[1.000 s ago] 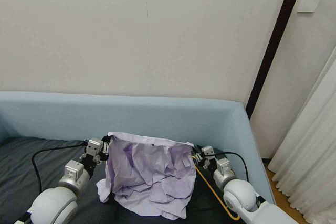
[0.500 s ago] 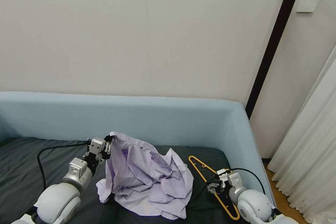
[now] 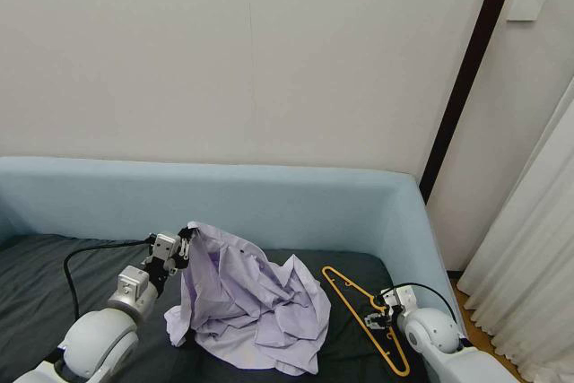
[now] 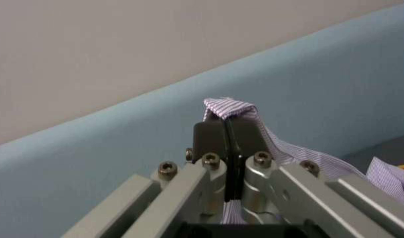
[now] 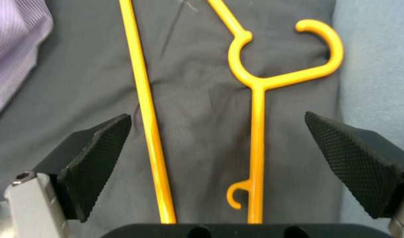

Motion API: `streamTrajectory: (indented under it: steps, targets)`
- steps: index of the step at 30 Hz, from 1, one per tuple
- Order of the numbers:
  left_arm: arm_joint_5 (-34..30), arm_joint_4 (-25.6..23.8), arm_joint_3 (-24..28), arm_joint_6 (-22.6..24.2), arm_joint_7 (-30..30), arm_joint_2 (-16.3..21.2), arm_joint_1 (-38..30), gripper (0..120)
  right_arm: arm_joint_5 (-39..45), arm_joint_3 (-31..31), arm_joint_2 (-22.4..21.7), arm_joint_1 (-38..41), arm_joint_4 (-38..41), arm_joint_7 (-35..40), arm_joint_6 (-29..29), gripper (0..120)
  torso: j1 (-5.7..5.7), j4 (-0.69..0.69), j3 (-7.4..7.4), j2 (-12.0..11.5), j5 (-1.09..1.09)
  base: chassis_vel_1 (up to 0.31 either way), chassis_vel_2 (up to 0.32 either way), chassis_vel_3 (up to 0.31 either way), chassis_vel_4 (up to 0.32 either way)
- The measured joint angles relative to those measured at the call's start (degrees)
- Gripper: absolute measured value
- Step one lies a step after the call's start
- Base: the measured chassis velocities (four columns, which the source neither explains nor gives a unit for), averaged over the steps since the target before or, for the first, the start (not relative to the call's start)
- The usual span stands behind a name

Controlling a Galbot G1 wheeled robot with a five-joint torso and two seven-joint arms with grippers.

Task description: Pick up the clothes from the sofa and hang them on the clothes hanger.

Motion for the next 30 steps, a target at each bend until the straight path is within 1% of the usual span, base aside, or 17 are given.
streamTrajectory:
  steps: [3,9,10,14,17,18,19,22,30]
  targets:
    - [-0.04,-0.05,-0.03,-0.02,-0.04,0.12,0.00,0,-1.47,0.02,0.82,0.46,-1.57,-0.43,0.04,97,0.00,0.00,0.00,0.00,0.00,0.000,0.000,0.000,0.000]
    - [-0.12,-0.33,-0.38,-0.09,-0.16,0.25,0.20,0,-3.07,0.97,1.85,1.36,-5.61,-0.41,0.36,71,0.00,-0.01,0.00,0.00,0.00,0.000,0.000,0.000,0.000]
    - [-0.12,-0.33,-0.38,-0.09,-0.16,0.25,0.20,0,-3.07,0.97,1.85,1.36,-5.61,-0.41,0.36,71,0.00,-0.01,0.00,0.00,0.00,0.000,0.000,0.000,0.000]
    - [-0.12,-0.49,-0.55,-0.12,-0.21,0.09,0.50,0,-3.06,1.48,2.16,1.51,-6.96,-0.18,0.79,55,0.00,-0.01,-0.01,0.00,0.00,0.000,0.000,0.000,0.000]
    - [-0.11,-0.50,-0.57,-0.12,-0.21,0.08,0.55,0,-3.06,1.55,2.23,1.52,-7.14,-0.12,0.90,53,0.00,-0.01,-0.01,0.00,0.00,0.000,0.000,0.000,0.000]
    - [-0.11,-0.51,-0.59,-0.13,-0.22,0.06,0.57,0,-3.06,1.59,2.29,1.52,-7.29,-0.04,1.01,43,0.00,-0.01,-0.01,0.00,0.00,0.000,0.000,0.000,0.000]
    - [-0.10,-0.52,-0.60,-0.13,-0.21,0.05,0.58,0,-3.06,1.60,2.32,1.52,-7.37,0.00,1.09,39,0.00,-0.01,-0.01,0.00,0.00,0.000,0.000,0.000,0.000]
    - [-0.08,-0.56,-0.72,-0.14,-0.23,-0.06,0.73,0,-3.25,1.67,2.59,1.42,-7.86,0.21,1.56,36,0.00,0.00,-0.01,0.00,0.00,0.000,0.000,0.000,0.000]
    - [-0.01,-0.69,-1.14,-0.27,-0.29,-0.26,1.42,0,-5.26,1.75,3.34,1.08,-9.38,0.01,1.87,32,0.00,0.00,-0.01,0.00,0.00,0.000,0.000,0.000,0.000]
